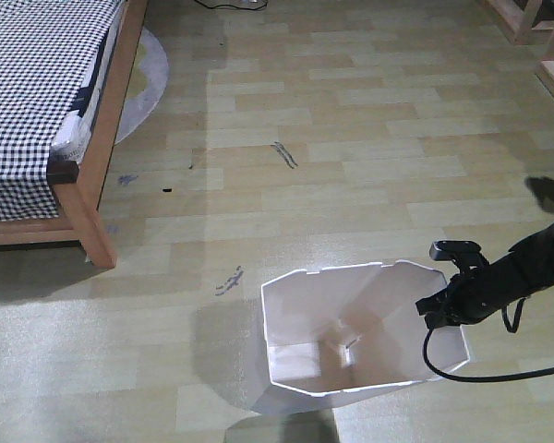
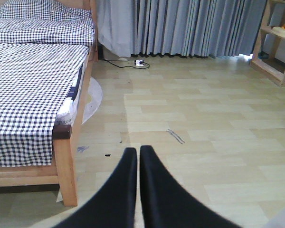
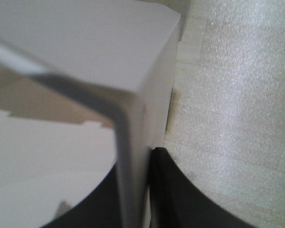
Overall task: Move trash bin to bedside with robot
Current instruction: 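Carry the held bin with the right gripper as the base drives along the bed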
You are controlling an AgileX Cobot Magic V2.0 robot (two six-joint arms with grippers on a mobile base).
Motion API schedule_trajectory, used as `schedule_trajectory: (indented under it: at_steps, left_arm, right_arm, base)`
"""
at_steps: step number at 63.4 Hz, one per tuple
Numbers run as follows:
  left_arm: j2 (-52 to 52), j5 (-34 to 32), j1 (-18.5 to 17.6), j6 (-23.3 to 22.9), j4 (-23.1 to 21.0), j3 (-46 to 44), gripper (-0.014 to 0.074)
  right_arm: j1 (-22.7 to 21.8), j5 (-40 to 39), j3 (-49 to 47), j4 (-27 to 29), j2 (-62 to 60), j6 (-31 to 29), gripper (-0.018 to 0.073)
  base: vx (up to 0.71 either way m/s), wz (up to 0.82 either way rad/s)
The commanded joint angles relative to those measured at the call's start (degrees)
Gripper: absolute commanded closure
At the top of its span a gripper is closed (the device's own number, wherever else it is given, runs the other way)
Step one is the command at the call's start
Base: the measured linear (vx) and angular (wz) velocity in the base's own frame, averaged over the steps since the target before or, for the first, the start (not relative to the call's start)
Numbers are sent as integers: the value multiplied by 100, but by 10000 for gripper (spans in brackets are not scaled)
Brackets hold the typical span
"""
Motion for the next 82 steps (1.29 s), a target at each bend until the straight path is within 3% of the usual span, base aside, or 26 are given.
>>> schedule_trajectory:
  at_steps: [1,82]
  left_arm:
    - [-81,-396,-35,-32,-25,107,602]
    - [-81,-396,-35,-32,-25,107,602]
  right_arm:
    - [-16,862,-65,281,-450,-8,564]
    - [-16,862,-65,281,-450,-8,564]
  base:
    - [23,3]
    - [25,2]
